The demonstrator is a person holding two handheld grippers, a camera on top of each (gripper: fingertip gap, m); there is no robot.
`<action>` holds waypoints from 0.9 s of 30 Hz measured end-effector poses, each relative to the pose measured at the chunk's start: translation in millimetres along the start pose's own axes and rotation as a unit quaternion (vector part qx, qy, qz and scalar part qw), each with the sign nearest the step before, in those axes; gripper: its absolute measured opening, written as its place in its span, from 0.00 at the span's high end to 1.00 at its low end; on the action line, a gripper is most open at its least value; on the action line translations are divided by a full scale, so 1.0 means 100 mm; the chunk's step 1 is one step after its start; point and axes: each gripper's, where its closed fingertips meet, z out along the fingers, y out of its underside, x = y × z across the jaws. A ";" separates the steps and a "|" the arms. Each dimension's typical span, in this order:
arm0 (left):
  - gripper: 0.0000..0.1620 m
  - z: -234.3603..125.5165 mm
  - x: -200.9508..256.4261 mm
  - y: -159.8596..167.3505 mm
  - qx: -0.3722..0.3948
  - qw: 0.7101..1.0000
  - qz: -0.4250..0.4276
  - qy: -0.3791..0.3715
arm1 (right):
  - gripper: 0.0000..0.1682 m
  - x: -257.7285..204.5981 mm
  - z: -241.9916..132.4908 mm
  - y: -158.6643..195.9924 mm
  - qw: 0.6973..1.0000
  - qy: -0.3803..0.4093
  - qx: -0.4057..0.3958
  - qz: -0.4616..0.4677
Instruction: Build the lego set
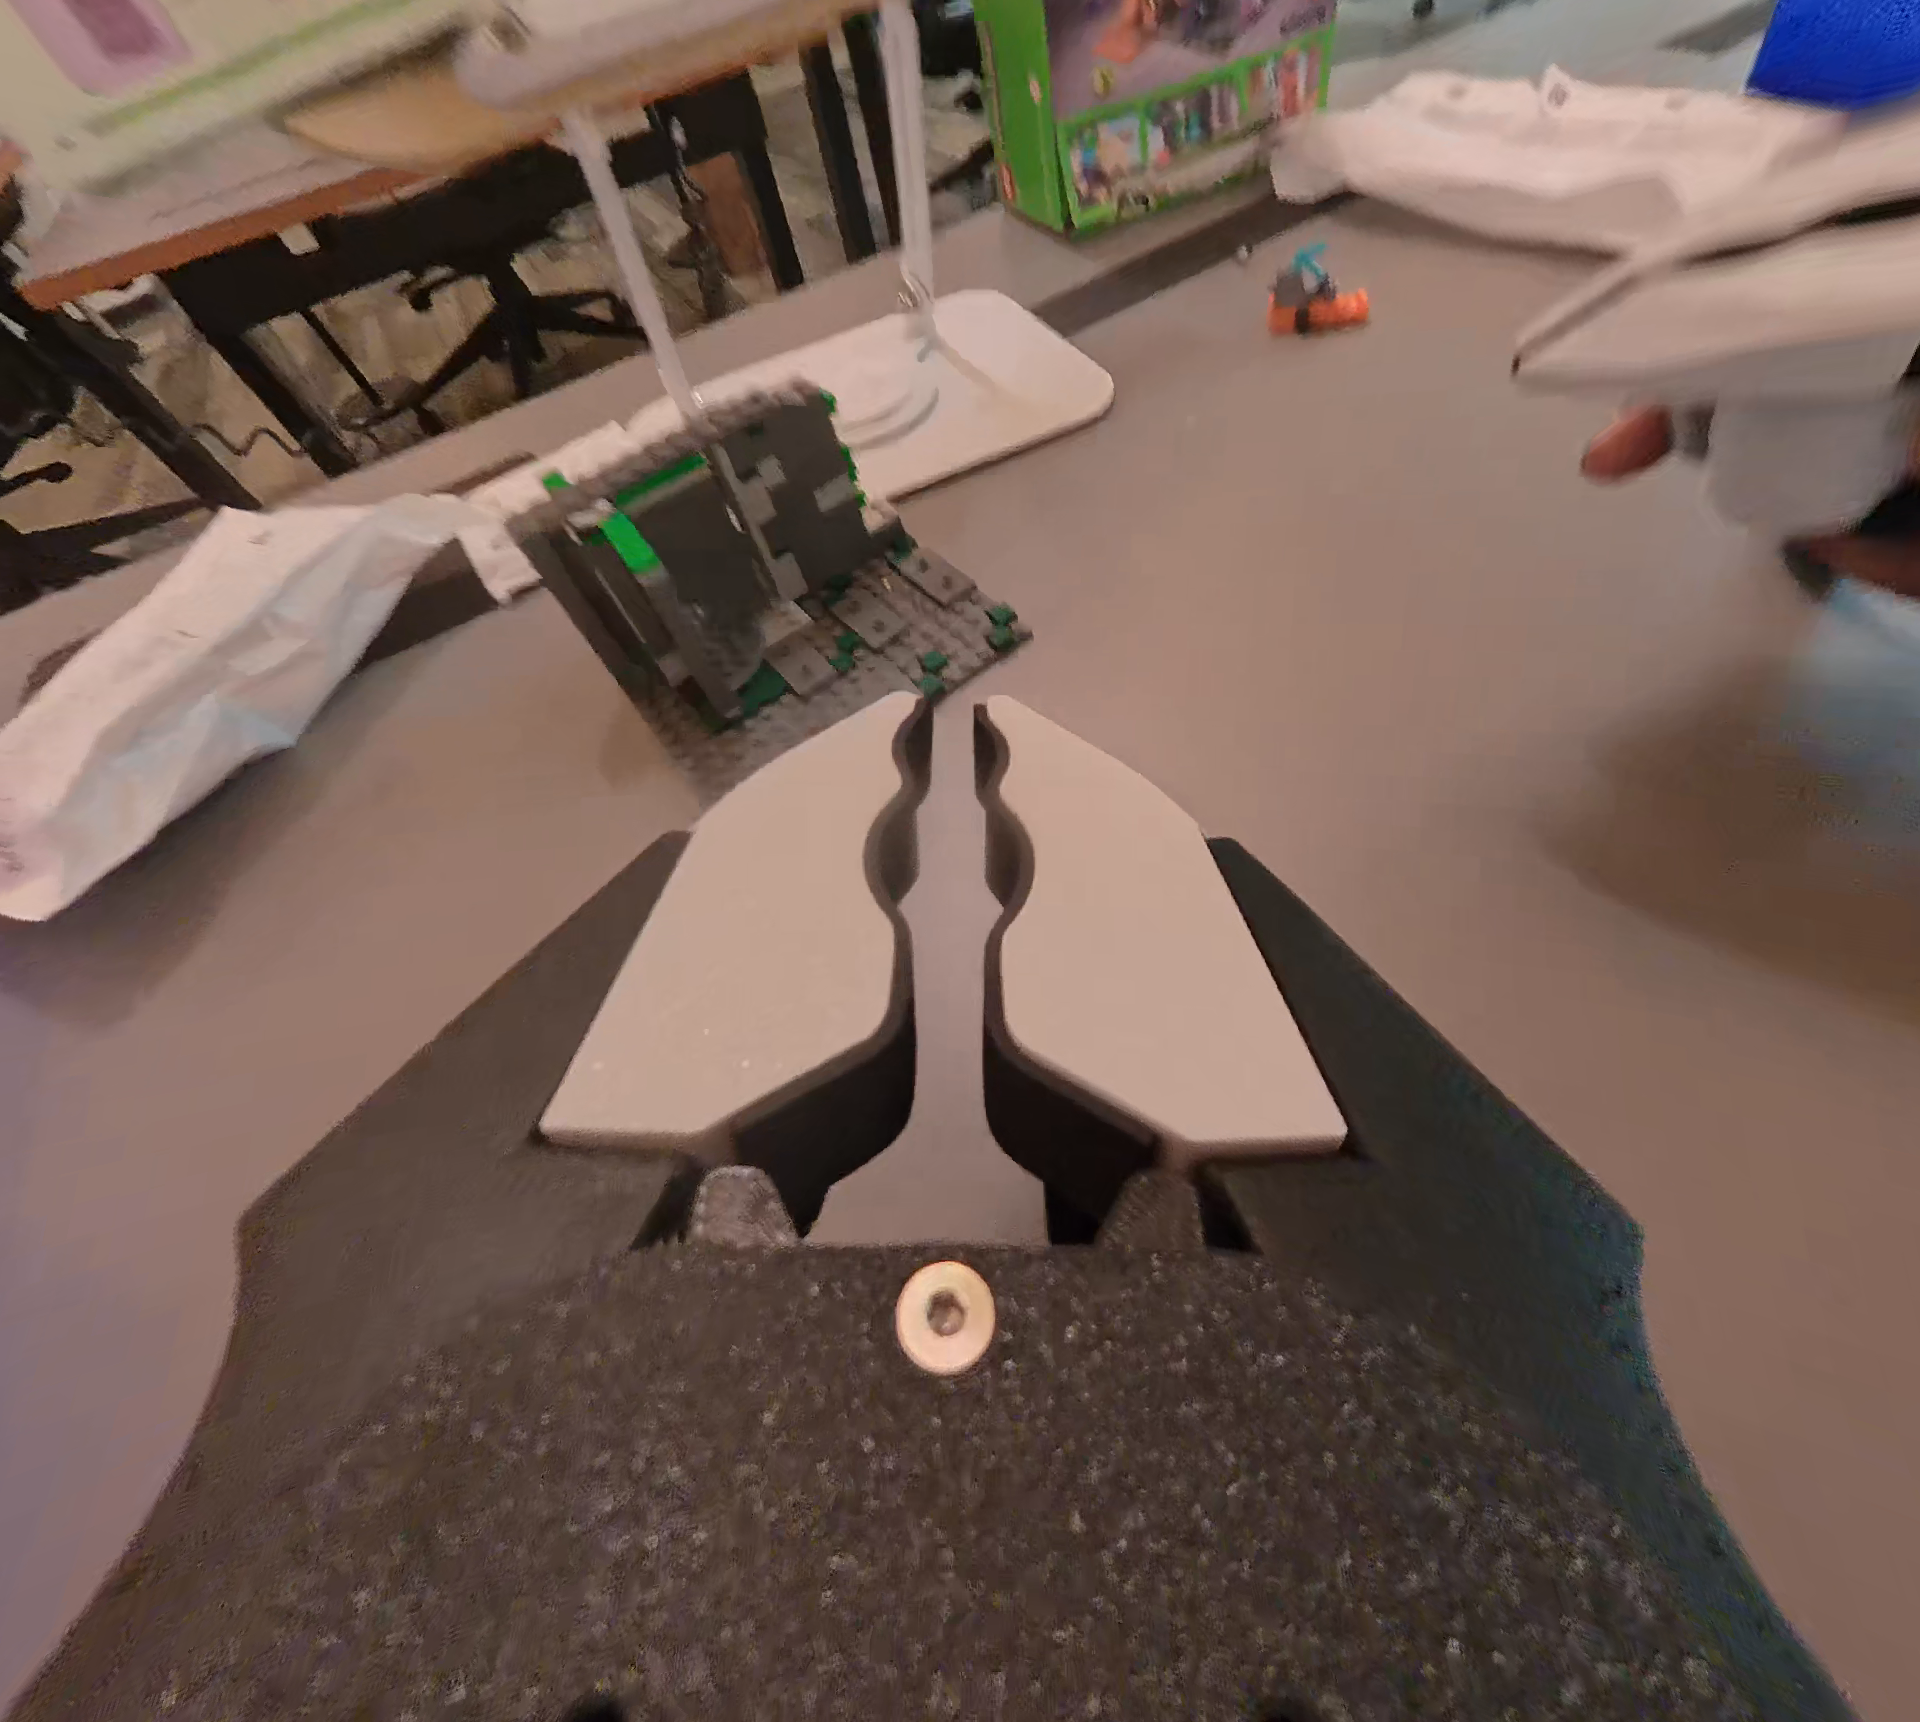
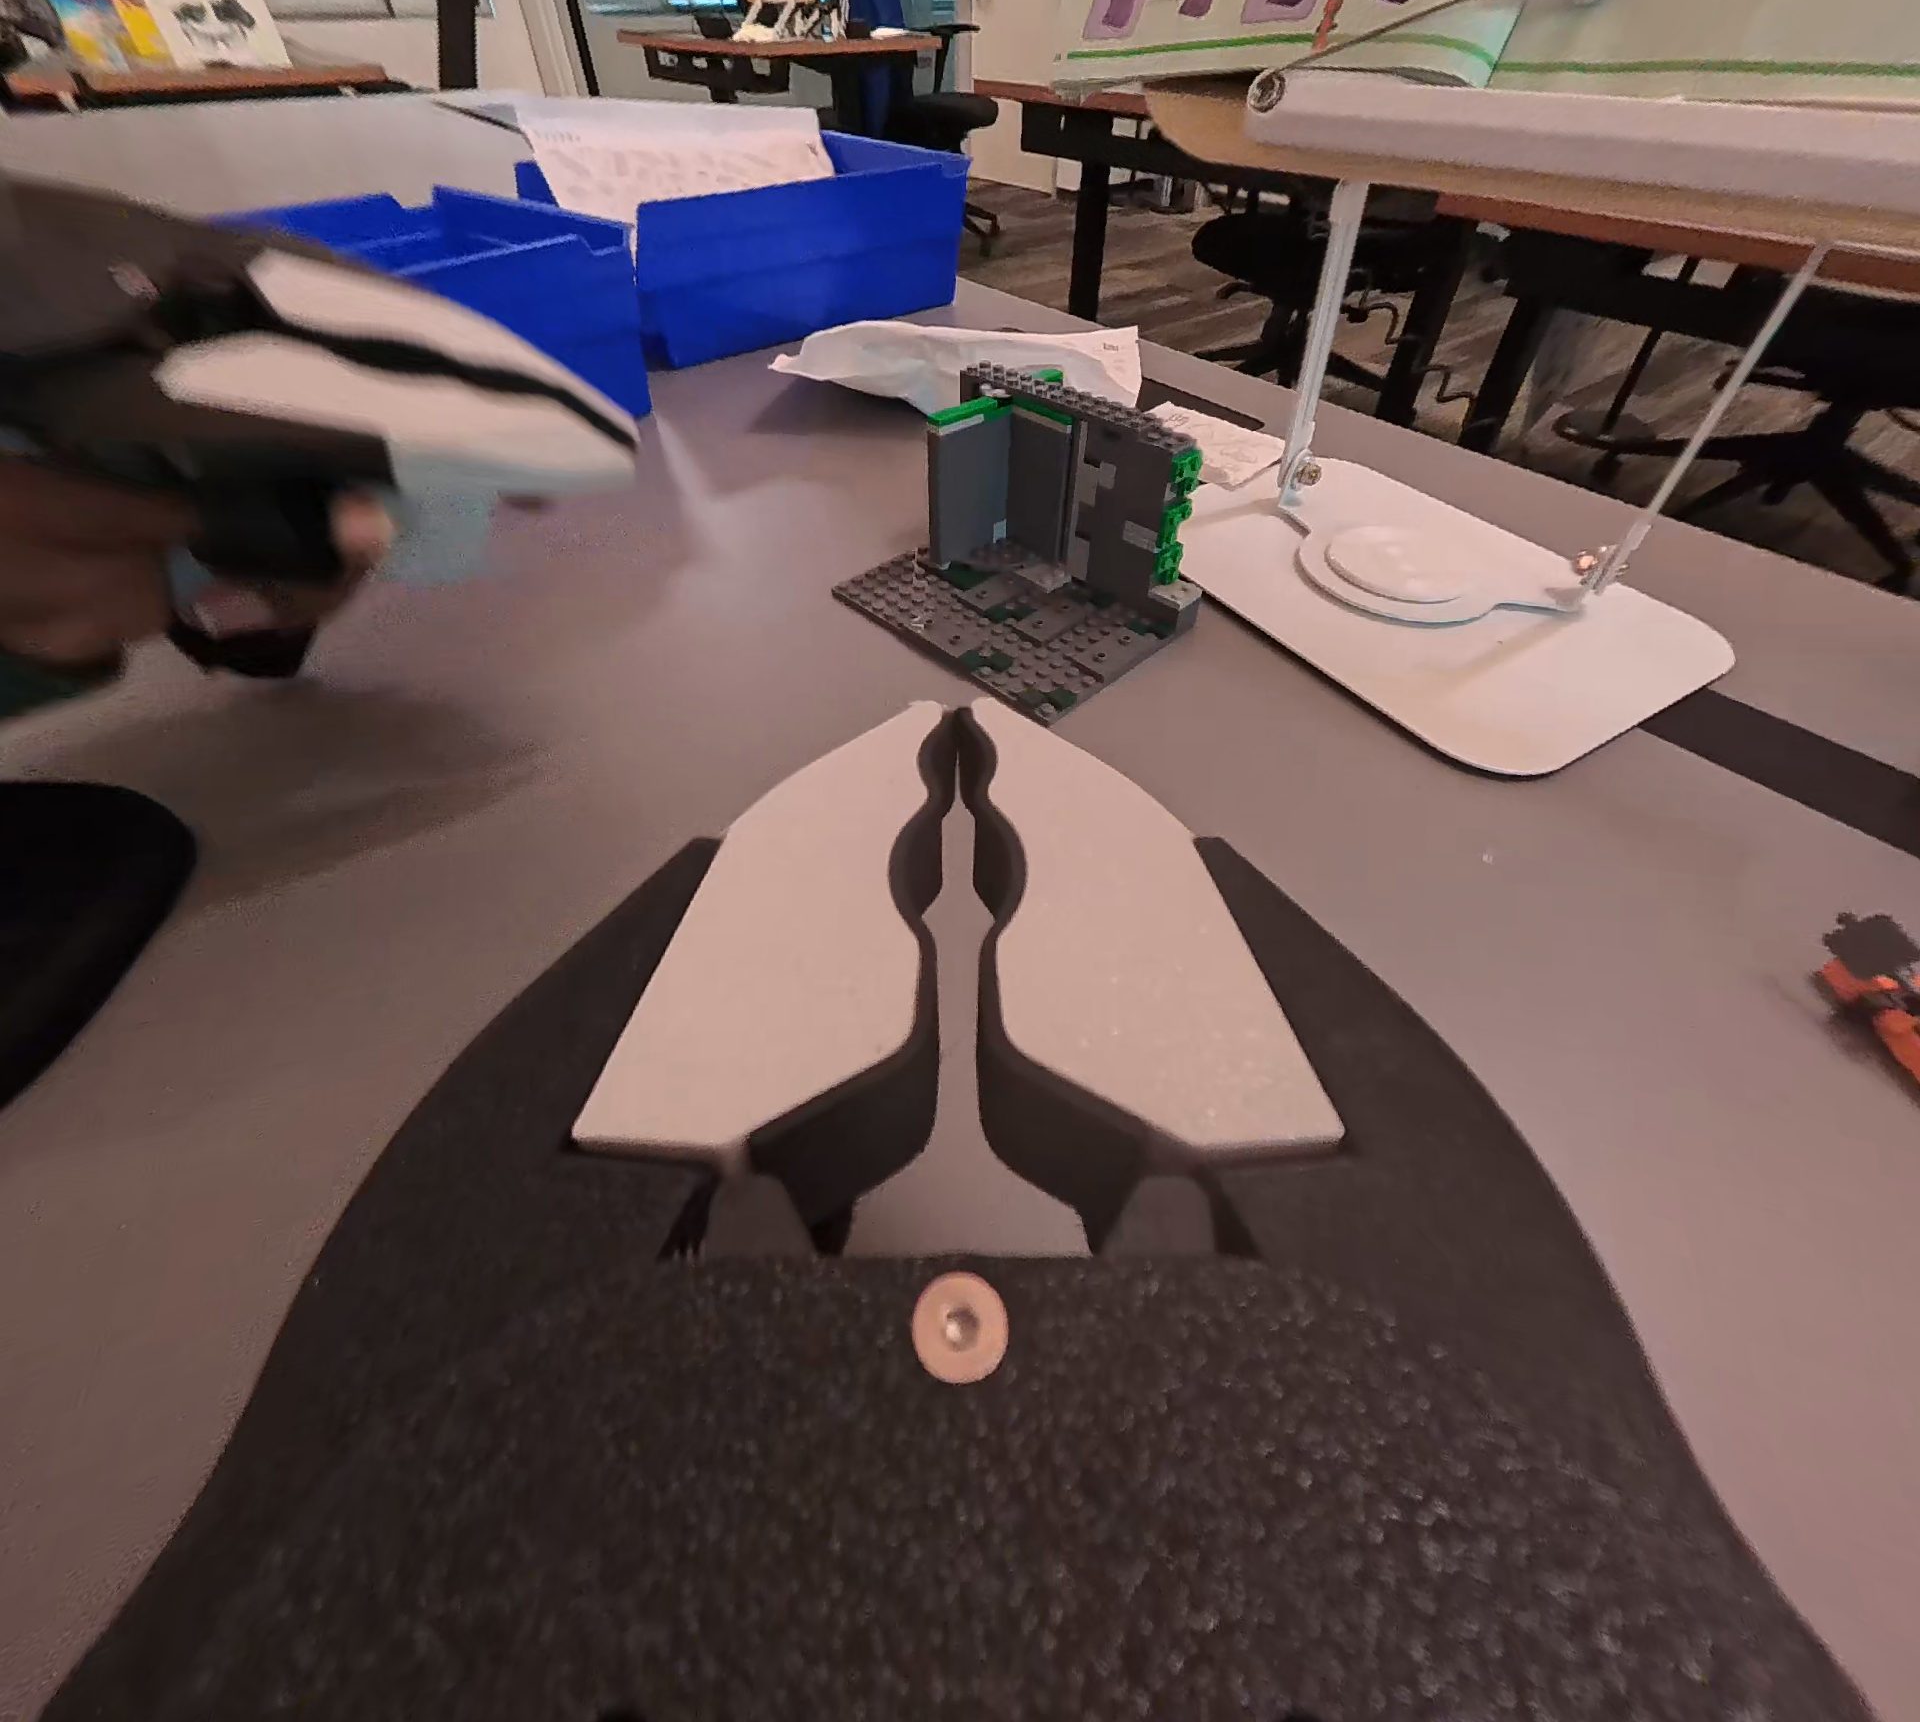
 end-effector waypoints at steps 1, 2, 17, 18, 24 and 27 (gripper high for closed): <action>0.95 -0.08 -0.06 -0.13 0.017 1.000 -0.008 -0.006 | 1.00 -0.01 0.00 0.01 1.000 0.000 -0.002 -0.009; 0.95 -0.20 -0.15 -0.27 0.036 0.999 -0.014 -0.016 | 1.00 -0.02 0.01 0.01 1.000 -0.001 -0.002 -0.015; 0.80 -2.68 -3.17 0.39 -0.174 0.933 -0.090 -0.302 | 1.00 -0.22 0.07 0.11 0.998 -0.030 -0.021 -0.052; 0.80 -2.71 -3.33 0.50 -0.182 0.930 -0.118 -0.298 | 1.00 -0.22 0.08 0.13 0.998 -0.030 -0.024 -0.049; 0.77 -2.49 -4.27 0.78 -0.153 0.924 -0.217 -0.275 | 1.00 -0.17 0.12 0.24 0.998 -0.026 -0.038 -0.033; 0.77 -2.25 -4.65 0.86 -0.140 0.926 -0.215 -0.277 | 1.00 -0.13 0.13 0.30 0.998 -0.019 -0.045 -0.034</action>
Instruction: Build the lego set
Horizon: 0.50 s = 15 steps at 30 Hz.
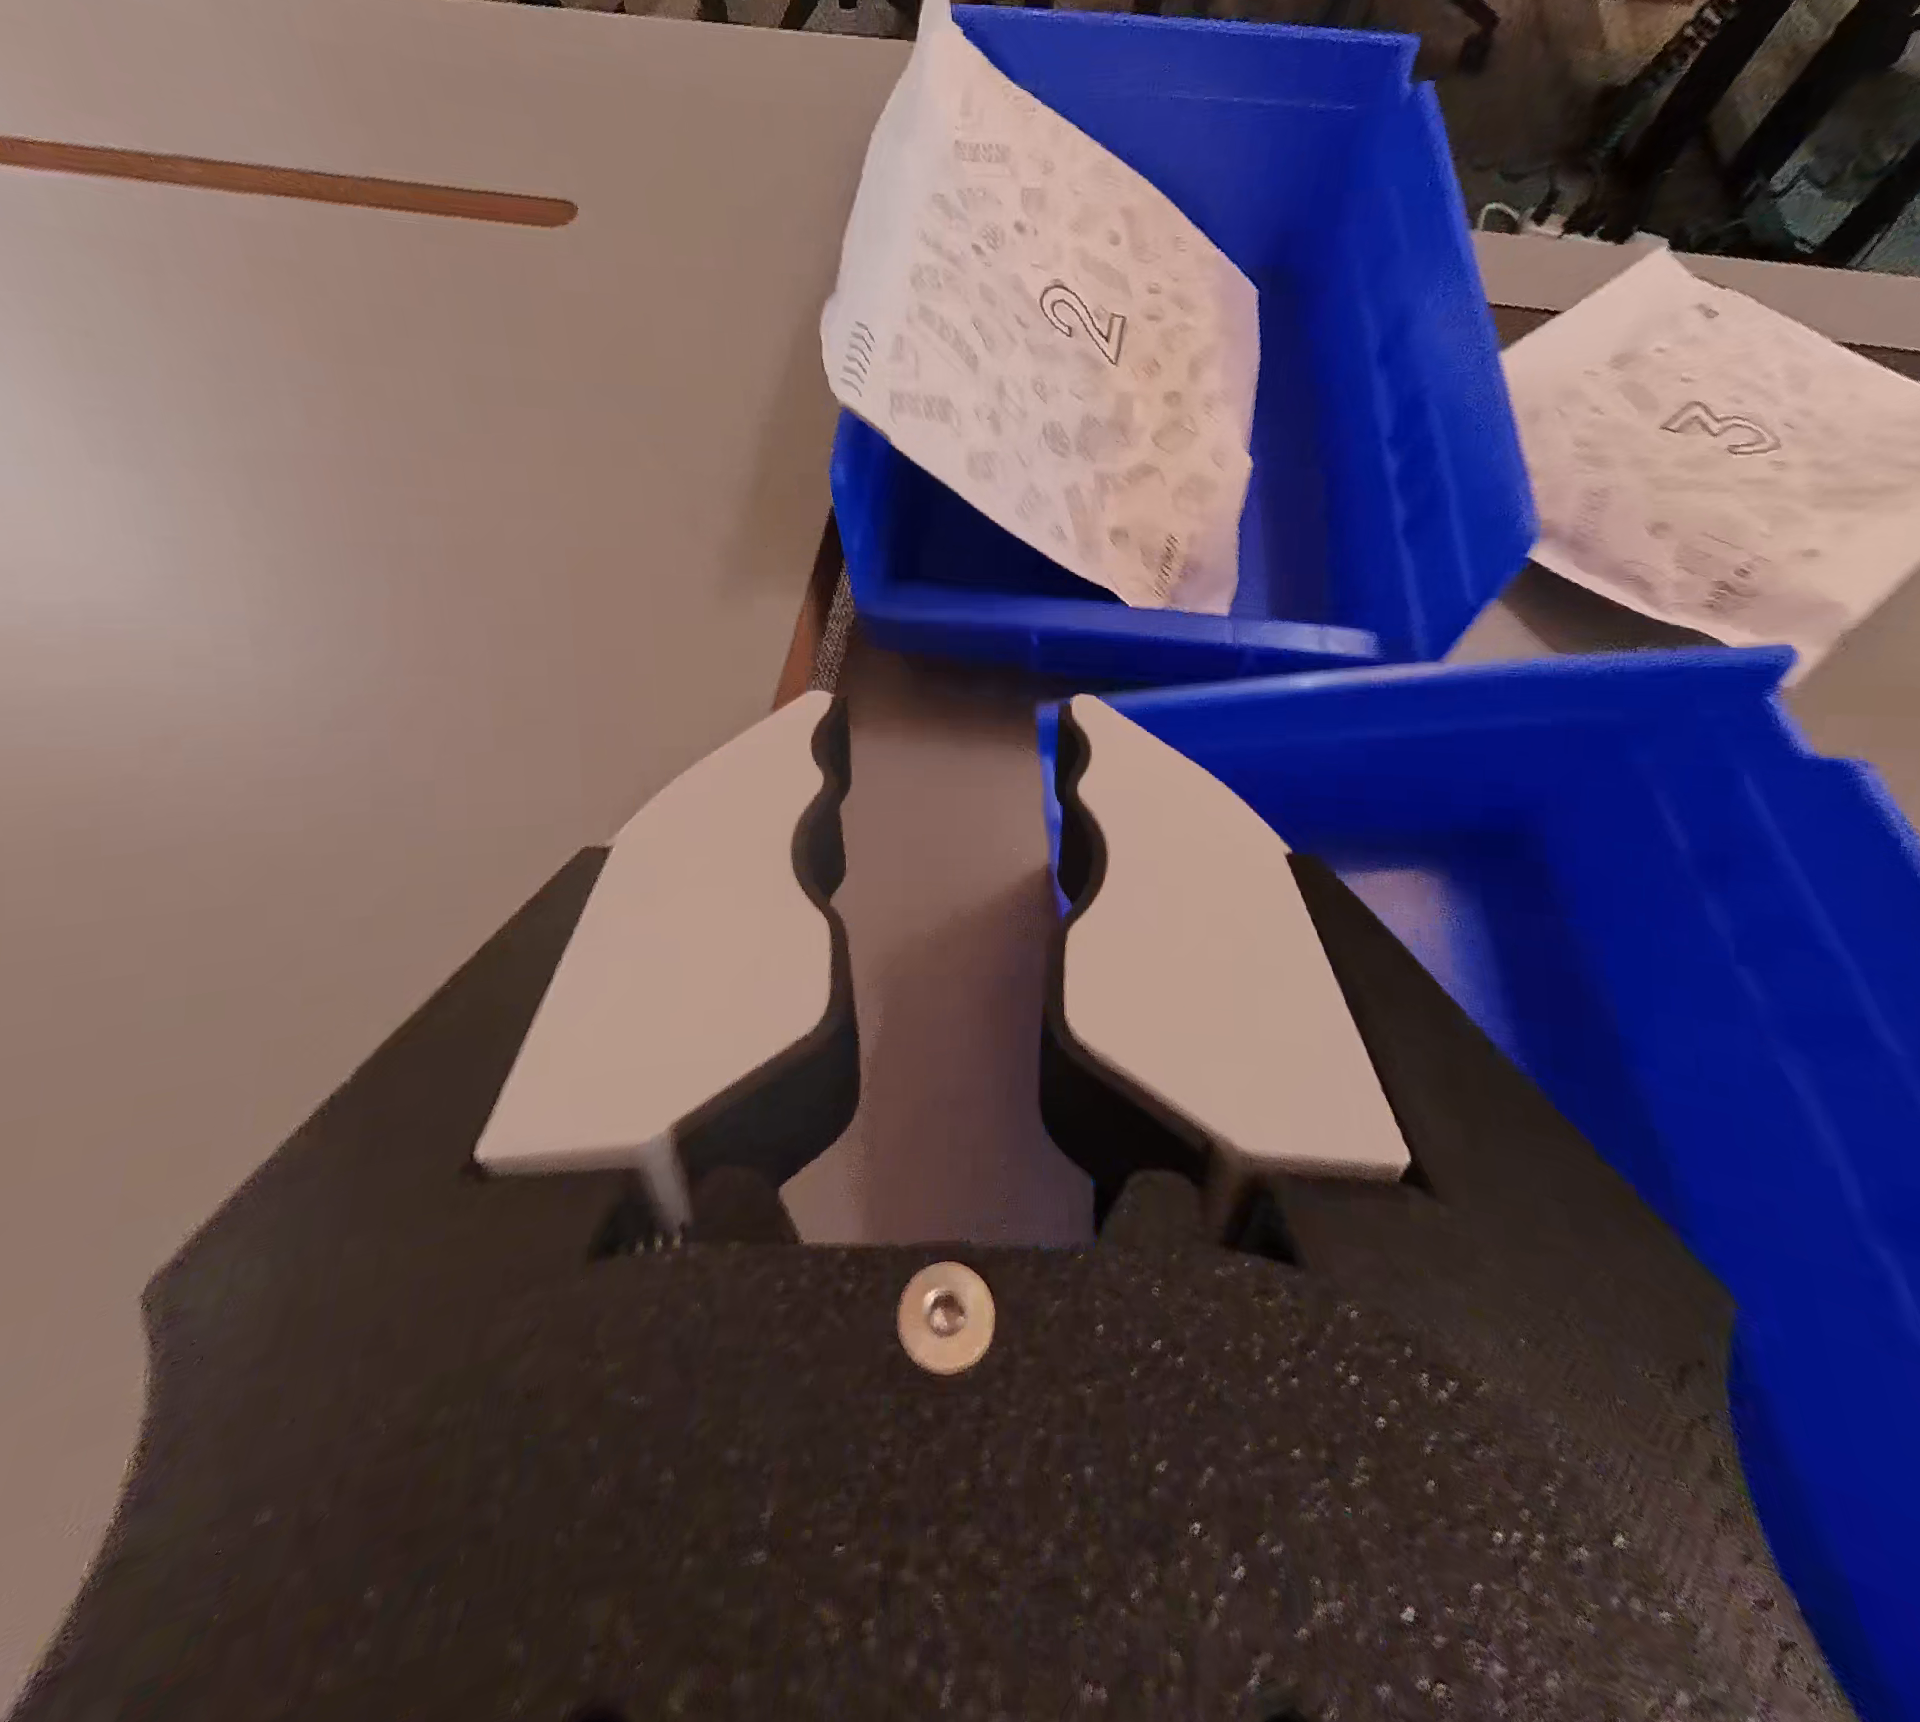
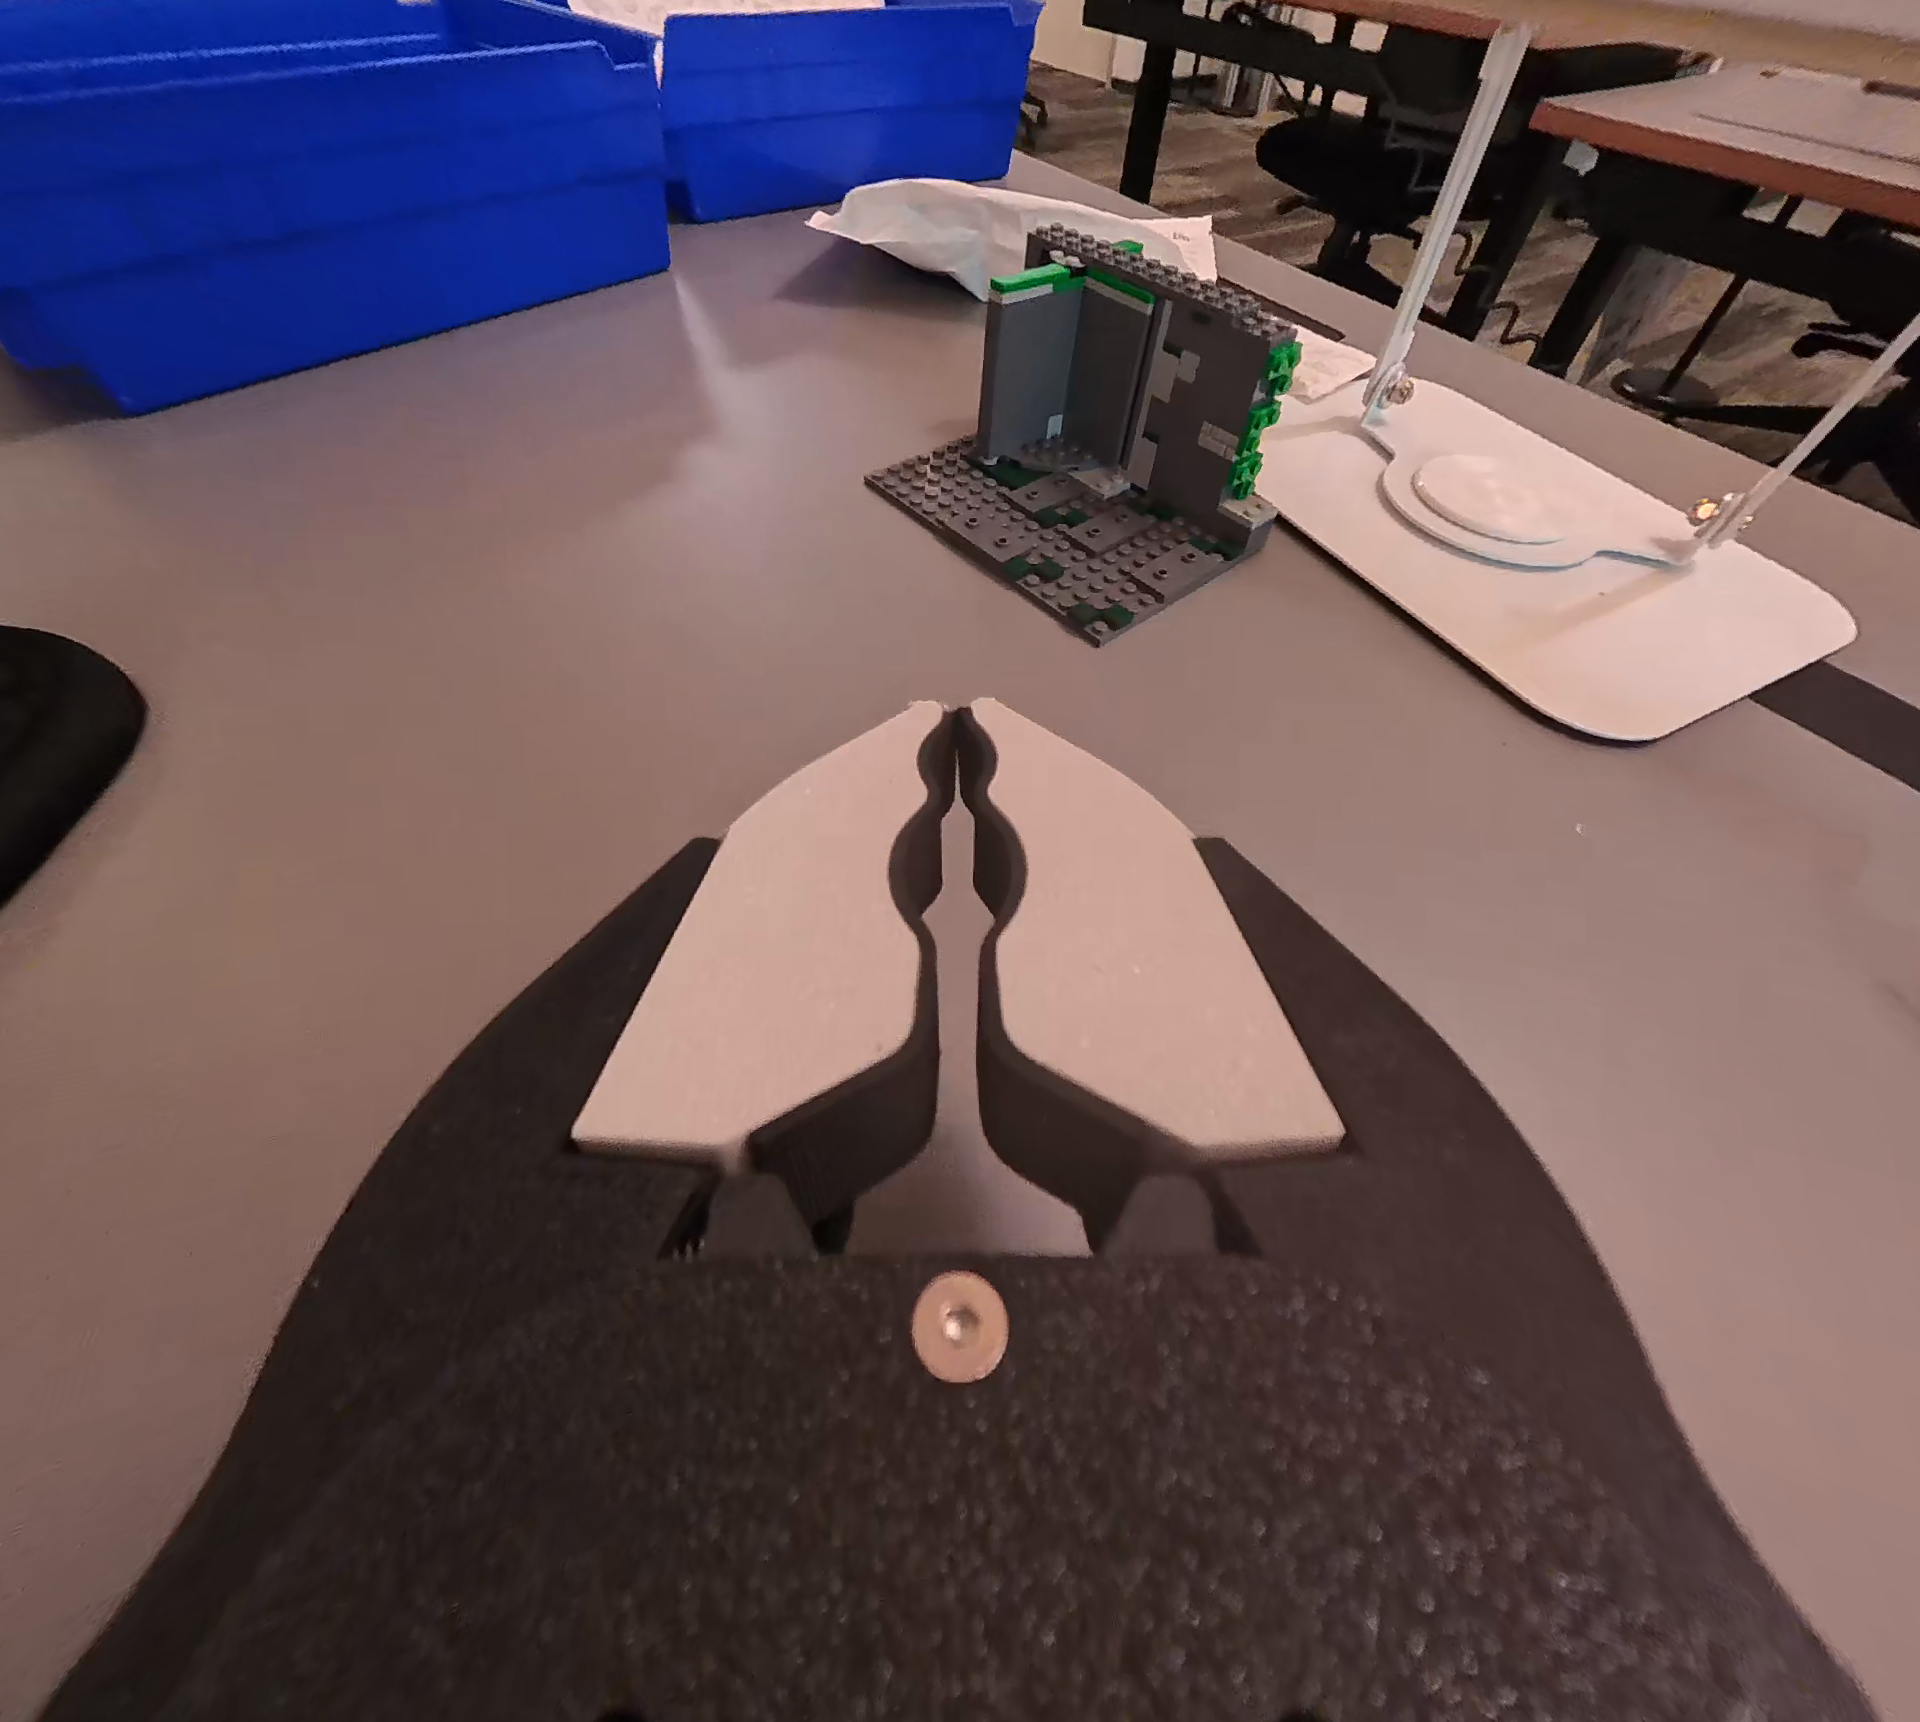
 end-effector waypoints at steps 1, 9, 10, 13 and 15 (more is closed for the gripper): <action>0.77 0.13 -0.04 -0.02 -0.003 1.000 0.006 -0.001 | 1.00 0.01 0.01 0.02 1.000 0.003 -0.002 -0.002; 0.76 0.97 -0.32 -0.05 -0.045 0.997 0.064 -0.009 | 1.00 0.05 0.10 0.04 1.000 0.009 0.004 -0.016; 0.76 1.05 -0.34 -0.05 -0.049 0.996 0.071 -0.007 | 1.00 0.05 0.10 0.02 1.000 0.009 0.008 -0.017; 0.77 1.27 -0.36 -0.02 -0.063 0.995 0.082 0.002 | 1.00 0.07 0.10 0.00 1.000 0.007 0.018 -0.010; 0.78 1.41 -0.36 -0.01 -0.072 0.993 0.094 -0.002 | 1.00 0.09 0.09 -0.02 1.000 0.007 0.025 0.002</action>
